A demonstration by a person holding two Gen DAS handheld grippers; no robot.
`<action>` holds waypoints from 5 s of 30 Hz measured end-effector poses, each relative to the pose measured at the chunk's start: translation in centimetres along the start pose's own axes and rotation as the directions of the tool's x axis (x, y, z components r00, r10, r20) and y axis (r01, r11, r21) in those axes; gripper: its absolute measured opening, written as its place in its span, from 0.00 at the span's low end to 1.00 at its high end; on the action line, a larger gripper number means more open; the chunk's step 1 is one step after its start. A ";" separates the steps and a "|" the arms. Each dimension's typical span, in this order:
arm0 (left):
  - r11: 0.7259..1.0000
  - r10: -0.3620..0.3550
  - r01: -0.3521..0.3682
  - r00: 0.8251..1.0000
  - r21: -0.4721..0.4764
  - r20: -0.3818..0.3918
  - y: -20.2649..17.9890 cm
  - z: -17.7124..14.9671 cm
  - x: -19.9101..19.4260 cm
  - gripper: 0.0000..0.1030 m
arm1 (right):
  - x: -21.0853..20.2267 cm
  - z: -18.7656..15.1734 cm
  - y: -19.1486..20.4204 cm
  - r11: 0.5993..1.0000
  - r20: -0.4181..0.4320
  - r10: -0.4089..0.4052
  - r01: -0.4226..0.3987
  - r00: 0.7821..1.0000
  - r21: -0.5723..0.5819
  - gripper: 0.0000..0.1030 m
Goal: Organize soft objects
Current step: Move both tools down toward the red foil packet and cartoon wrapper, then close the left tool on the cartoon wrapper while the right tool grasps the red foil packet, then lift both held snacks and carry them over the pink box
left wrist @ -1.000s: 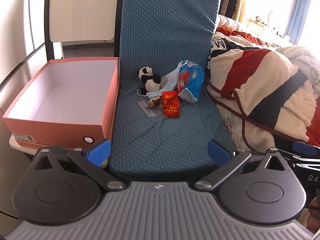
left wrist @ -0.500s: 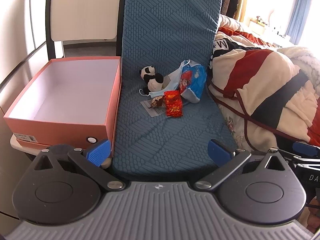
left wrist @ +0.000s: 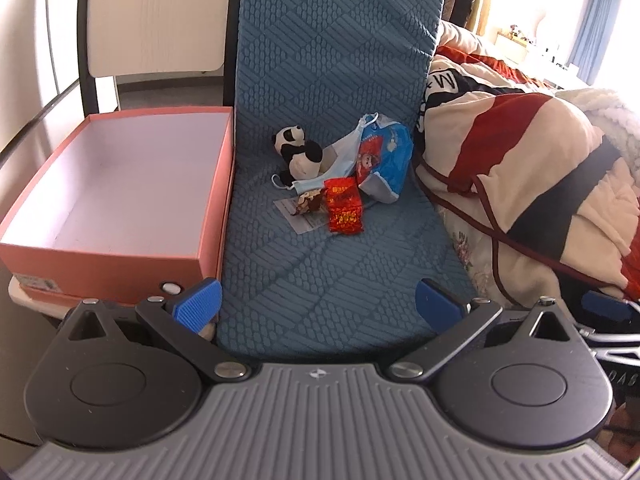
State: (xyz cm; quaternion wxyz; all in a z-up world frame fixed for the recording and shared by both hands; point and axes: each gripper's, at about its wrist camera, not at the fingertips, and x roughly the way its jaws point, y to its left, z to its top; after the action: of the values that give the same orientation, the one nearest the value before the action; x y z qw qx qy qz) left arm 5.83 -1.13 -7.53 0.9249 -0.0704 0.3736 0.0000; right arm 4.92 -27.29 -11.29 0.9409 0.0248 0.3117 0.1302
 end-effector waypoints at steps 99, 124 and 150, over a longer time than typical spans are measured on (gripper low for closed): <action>0.939 -0.206 0.168 0.974 -0.300 -0.099 6.0 7.3 34.5 0.41 | 33.2 5.4 4.2 0.974 -0.155 0.199 -0.212 0.968 -0.076 0.66; 0.952 -0.176 0.154 0.983 -0.265 -0.058 5.9 5.5 30.1 0.31 | 28.2 4.4 4.4 0.988 -0.133 0.124 -0.134 0.983 -0.072 0.53; 0.965 -0.215 0.209 0.976 -0.160 -0.023 4.9 2.0 21.4 0.31 | 19.2 2.3 3.8 0.995 -0.101 0.094 -0.091 0.990 0.029 0.53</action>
State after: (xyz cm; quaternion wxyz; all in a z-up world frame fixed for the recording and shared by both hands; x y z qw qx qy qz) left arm 22.39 2.90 -21.49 0.9036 -0.1823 0.3811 -0.0710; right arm 20.20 -18.57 -20.09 0.9162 0.0439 0.3596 0.1711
